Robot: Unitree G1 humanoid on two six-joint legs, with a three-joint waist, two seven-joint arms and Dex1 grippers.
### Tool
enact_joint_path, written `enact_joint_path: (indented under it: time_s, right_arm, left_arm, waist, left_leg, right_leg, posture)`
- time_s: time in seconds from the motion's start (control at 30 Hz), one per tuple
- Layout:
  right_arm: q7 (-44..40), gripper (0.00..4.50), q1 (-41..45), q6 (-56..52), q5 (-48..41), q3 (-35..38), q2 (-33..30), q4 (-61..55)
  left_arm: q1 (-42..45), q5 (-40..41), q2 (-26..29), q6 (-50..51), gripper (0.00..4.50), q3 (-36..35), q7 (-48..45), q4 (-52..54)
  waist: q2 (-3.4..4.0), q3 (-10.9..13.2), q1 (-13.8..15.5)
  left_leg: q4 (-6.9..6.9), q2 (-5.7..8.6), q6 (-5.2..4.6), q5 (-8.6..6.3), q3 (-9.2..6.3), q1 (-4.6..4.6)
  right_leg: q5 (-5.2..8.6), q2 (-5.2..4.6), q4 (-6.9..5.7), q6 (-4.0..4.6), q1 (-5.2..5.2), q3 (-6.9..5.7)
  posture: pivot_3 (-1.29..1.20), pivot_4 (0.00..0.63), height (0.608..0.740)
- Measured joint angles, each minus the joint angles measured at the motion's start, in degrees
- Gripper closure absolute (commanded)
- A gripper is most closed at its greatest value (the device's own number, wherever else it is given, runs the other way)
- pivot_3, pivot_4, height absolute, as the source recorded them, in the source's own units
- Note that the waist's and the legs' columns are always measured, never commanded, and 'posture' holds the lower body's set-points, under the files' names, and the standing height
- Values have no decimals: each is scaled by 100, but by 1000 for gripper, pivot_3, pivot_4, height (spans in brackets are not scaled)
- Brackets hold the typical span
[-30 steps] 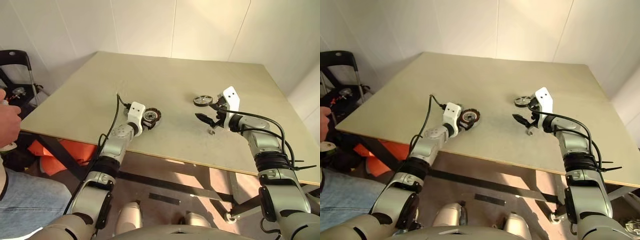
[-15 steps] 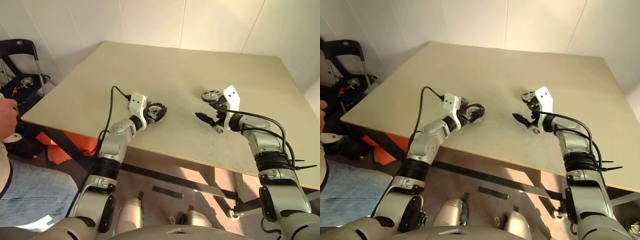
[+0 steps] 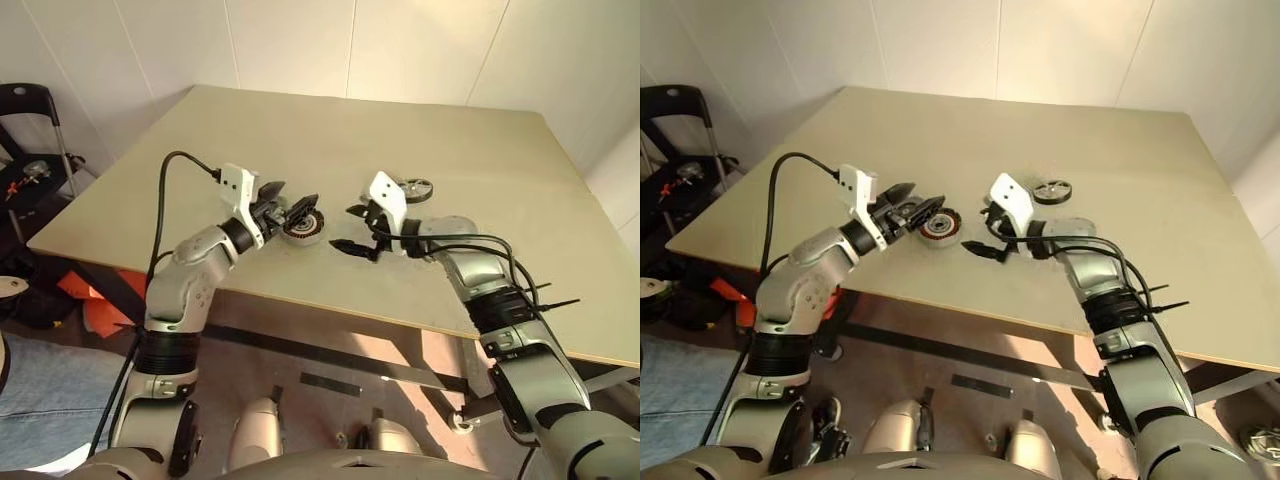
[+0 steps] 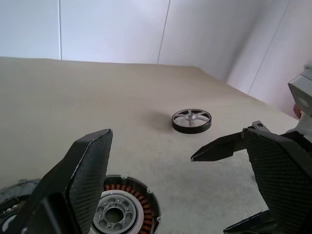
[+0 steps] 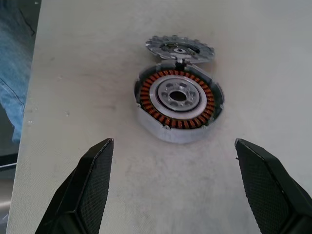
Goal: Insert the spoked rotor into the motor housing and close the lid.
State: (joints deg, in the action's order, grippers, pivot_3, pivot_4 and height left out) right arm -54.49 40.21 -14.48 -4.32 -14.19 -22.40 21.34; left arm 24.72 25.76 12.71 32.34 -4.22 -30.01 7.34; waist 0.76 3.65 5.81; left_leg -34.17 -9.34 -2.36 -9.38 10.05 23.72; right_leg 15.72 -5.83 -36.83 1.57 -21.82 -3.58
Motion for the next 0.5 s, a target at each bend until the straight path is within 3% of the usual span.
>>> enact_joint_path:
  time_s: [0.23,0.5]
  right_arm:
    - [-201,0,920,912,738,-658,386,1647]
    - [-99,0,1767,2048,1485,-907,836,3611]
  left_arm:
    - [-339,210,188,202,13,-15,-80,293]
    - [-651,242,156,312,13,49,64,596]
  waist:
    - [-24,15,-38]
    - [-21,19,-92]
  left_leg:
    - [1,-22,18,9,-2,-1]
    - [6,-59,49,19,-2,-5]
  right_leg:
    - [-7,26,3,9,4,0]
    - [-18,64,3,29,-8,0]
  posture:
    - [0,0,740]
    - [0,0,740]
